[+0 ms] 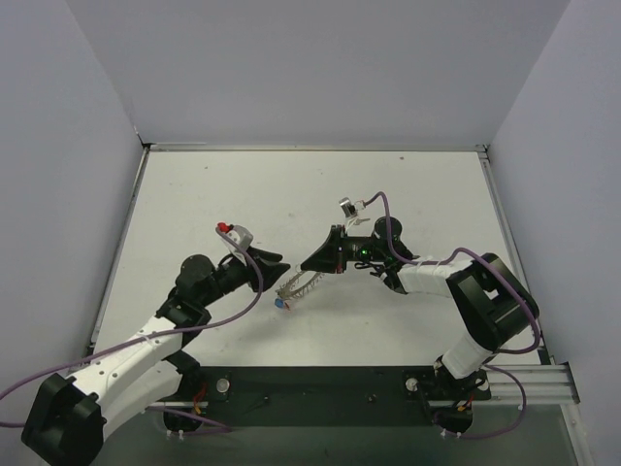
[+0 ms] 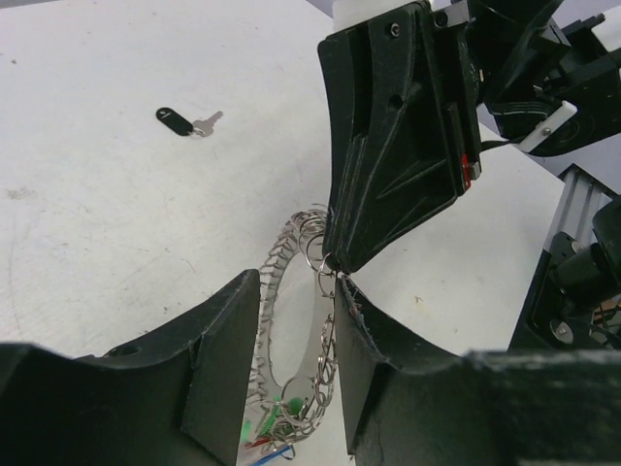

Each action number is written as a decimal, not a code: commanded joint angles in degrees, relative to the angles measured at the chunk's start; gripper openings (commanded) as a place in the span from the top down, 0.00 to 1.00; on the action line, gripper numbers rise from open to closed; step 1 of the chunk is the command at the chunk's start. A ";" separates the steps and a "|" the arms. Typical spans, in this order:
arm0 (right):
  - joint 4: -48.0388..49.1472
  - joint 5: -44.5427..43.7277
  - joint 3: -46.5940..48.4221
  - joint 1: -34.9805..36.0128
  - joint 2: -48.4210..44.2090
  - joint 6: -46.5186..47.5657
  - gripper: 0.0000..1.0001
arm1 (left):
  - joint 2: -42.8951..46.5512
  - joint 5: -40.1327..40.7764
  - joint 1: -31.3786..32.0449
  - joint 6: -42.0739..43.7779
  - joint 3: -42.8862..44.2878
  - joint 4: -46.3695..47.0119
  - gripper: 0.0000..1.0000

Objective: Put the keys on the keyring

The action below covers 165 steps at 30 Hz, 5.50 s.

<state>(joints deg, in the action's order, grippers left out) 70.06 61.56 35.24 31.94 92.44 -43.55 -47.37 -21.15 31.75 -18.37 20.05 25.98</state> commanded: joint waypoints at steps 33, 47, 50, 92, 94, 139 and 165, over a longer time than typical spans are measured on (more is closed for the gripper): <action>6.52 6.38 2.99 0.31 -6.74 8.20 1.00 | -8.53 -14.98 -1.95 -2.20 1.92 10.59 0.55; -68.73 -7.23 17.05 7.60 -12.64 53.12 1.00 | -4.75 -9.70 -2.22 -0.18 3.24 4.97 0.55; -74.71 -11.28 18.45 9.01 -12.55 55.23 1.00 | -4.57 -9.18 -2.13 0.35 3.33 3.82 0.55; -95.56 -35.55 25.23 19.47 -9.56 59.63 1.00 | -14.23 -20.07 5.69 3.61 0.60 9.17 0.55; -94.76 -35.19 24.70 19.30 -10.26 59.46 1.00 | -16.68 -21.47 6.04 3.26 0.51 11.71 0.55; -81.49 -28.87 17.75 17.01 -22.39 56.47 1.00 | -30.05 -24.12 9.21 -2.37 3.76 27.20 0.57; -75.96 -27.90 14.95 14.29 -26.69 53.05 0.77 | -28.21 -23.77 9.56 -4.83 1.13 33.79 1.00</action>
<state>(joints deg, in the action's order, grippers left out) -12.80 31.75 51.81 47.24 69.80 11.94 -78.74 -45.58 40.93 -23.79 21.45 54.19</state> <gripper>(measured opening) 0.159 0.019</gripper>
